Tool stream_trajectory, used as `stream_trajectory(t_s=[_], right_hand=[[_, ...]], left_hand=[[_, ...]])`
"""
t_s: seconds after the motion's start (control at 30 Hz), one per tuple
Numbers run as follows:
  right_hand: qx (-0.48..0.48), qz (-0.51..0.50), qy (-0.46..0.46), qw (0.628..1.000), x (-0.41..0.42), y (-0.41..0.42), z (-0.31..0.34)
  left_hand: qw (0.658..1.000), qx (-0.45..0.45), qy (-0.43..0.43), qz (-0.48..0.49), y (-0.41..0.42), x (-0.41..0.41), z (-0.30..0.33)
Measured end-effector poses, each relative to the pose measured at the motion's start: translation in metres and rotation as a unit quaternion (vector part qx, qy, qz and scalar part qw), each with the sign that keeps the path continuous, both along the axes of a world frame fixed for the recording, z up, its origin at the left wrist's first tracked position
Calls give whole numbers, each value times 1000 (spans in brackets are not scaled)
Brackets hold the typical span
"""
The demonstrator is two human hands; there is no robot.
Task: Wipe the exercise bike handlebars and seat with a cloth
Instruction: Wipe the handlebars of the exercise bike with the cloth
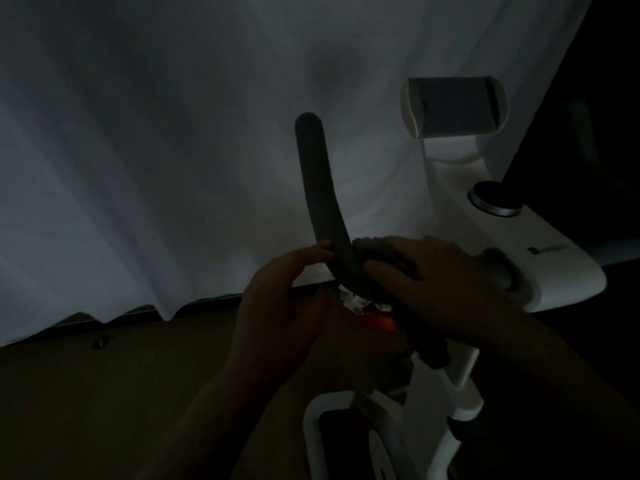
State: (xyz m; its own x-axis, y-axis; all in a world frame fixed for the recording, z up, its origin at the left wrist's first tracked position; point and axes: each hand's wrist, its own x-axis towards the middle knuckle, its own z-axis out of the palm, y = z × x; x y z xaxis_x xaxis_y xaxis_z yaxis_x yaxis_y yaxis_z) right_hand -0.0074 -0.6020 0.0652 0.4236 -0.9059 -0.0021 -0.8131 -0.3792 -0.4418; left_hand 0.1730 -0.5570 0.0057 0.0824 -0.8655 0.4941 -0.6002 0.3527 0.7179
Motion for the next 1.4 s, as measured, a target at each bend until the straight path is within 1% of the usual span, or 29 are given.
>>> stream_trajectory(t_s=[0.07,0.13,0.2,0.27,0.3,0.4,0.47,0.5,0.53,0.57,0.63,0.67,0.77,0.8,0.9,0.93,1.0,1.07,1.1,1.13,1.17,1.2,1.23,1.27,1.3,1.33,1.4], right_hand=[[11,33,-10,999,-16,6,3],[-31,43,35,998,-10,7,0],[-93,2,51,994,13,6,-8],[-145,-53,32,988,32,9,-13],[-154,-54,16,986,33,11,-17],[-101,24,-35,994,8,25,-22],[-112,85,-21,990,-12,29,-22],[-129,94,-8,987,-16,28,-24],[-137,85,-1,987,-13,24,-26],[-134,55,0,990,-2,20,-27],[-130,-31,-34,990,24,18,-28],[-144,-64,-44,987,33,19,-31],[-264,-90,-37,960,24,29,-39],[-291,-104,-35,951,19,33,-42],[-318,-170,-42,932,39,36,-50],[-326,-178,-50,927,52,35,-54],[-359,-152,-52,919,68,33,-60],[-381,-123,-36,915,58,32,-65],[-379,-133,-42,915,47,35,-67],[-369,-156,-75,913,38,39,-70],[-344,-185,-145,909,31,45,-73],[-308,-221,-247,892,29,52,-74],[-267,-265,-366,851,30,58,-76],[-230,-311,-470,793,33,62,-77],[-210,-354,-542,733,37,65,-74],[-205,-391,-582,683,41,66,-72],[-187,-433,-654,592,51,67,-64]], left_hand=[[1000,-4,2,-3,0,2,-2],[1000,-9,3,4,0,2,-3],[1000,-17,12,5,-1,-1,-4],[999,-36,19,5,-3,-3,-4],[999,-45,20,5,-4,-3,-3],[998,-53,20,-11,-4,-1,-4],[998,-62,18,-23,-5,1,-4],[997,-66,18,-27,-6,2,-4],[997,-69,18,-28,-7,2,-5],[997,-74,18,-26,-7,2,-5],[996,-85,23,-23,-8,1,-6],[996,-87,26,-25,-8,1,-6],[996,-86,16,-32,-10,4,-6],[995,-88,9,-38,-11,7,-6],[993,-97,11,-62,-13,11,-2],[993,-99,20,-69,-13,10,-2],[992,-100,32,-74,-14,10,-3],[992,-96,19,-81,-16,15,-4],[992,-94,4,-86,-16,18,-4],[992,-91,-9,-89,-16,22,-4],[992,-88,-17,-93,-16,27,-4],[991,-87,-23,-96,-17,30,-6],[991,-88,-29,-100,-17,32,-6],[989,-91,-38,-107,-17,33,-7],[987,-95,-49,-116,-17,32,-6],[985,-101,-61,-126,-16,29,-5],[978,-110,-84,-155,-18,22,4]])
